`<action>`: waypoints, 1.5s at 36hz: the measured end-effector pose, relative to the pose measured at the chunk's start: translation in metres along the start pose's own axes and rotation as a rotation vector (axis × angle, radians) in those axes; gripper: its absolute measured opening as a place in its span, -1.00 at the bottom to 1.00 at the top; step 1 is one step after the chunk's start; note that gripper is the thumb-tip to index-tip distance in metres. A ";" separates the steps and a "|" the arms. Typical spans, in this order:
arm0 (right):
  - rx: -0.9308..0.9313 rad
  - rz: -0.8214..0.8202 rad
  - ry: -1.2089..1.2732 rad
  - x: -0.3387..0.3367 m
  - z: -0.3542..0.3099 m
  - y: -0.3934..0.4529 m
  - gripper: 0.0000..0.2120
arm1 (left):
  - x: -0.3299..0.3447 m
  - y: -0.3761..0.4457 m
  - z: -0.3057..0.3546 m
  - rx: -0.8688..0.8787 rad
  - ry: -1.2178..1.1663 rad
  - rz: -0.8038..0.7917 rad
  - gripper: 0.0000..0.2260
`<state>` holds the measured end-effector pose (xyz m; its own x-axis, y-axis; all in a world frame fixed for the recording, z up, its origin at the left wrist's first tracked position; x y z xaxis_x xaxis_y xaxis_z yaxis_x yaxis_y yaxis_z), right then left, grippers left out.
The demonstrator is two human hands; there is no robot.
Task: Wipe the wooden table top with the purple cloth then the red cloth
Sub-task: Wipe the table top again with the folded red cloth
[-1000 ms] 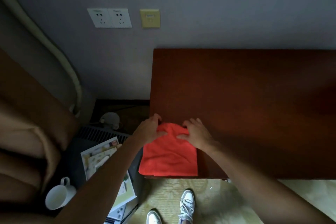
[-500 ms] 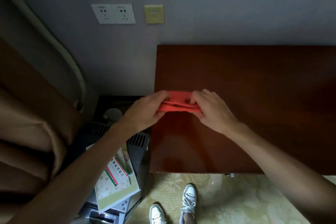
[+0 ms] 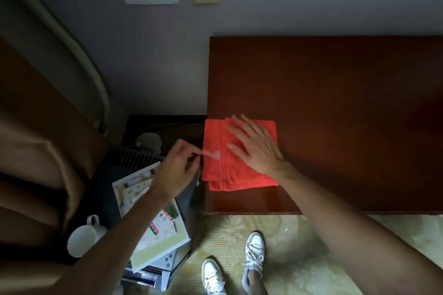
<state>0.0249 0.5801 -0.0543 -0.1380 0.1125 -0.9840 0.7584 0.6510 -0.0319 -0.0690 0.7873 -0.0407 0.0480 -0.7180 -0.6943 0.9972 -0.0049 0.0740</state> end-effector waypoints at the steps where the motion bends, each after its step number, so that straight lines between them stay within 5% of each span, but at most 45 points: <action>1: 0.010 -0.016 -0.031 0.011 -0.004 0.005 -0.40 | -0.001 0.001 -0.013 -0.052 -0.032 0.033 -0.86; 15: -0.182 -0.001 -0.198 0.035 -0.061 -0.079 -0.25 | 0.009 -0.005 -0.055 -0.227 -0.116 0.114 -0.89; 24: -0.538 -0.103 -0.179 0.025 -0.011 0.005 -0.31 | 0.016 0.045 -0.039 -0.113 -0.130 0.176 -0.87; 31: -0.441 -0.066 -0.190 0.006 0.071 0.153 -0.28 | 0.032 0.065 -0.041 -0.291 -0.364 0.417 -0.75; 42: -0.394 -0.051 -0.186 -0.017 0.134 0.304 -0.28 | 0.082 0.080 -0.013 -0.305 -0.190 0.361 -0.60; 48: -0.255 -0.036 -0.157 -0.025 0.147 0.333 -0.14 | 0.084 0.083 -0.012 -0.303 -0.080 0.342 -0.56; 54: 0.071 0.051 -0.089 -0.017 0.147 0.298 -0.34 | 0.078 0.081 -0.005 -0.255 0.017 0.362 -0.56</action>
<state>0.3464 0.6620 -0.0727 -0.0431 0.0754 -0.9962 0.8064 0.5913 0.0098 0.0159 0.7342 -0.0920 0.3951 -0.6302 -0.6684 0.8981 0.4179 0.1370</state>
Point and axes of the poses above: each hand's wrist, its own y-axis towards the middle knuckle, its own x-axis out of the palm, z = x × y, the point moved 5 cm from there along y, towards the middle knuckle, and after that the axes turned 6 degrees about -y, right-handed, at the moved point
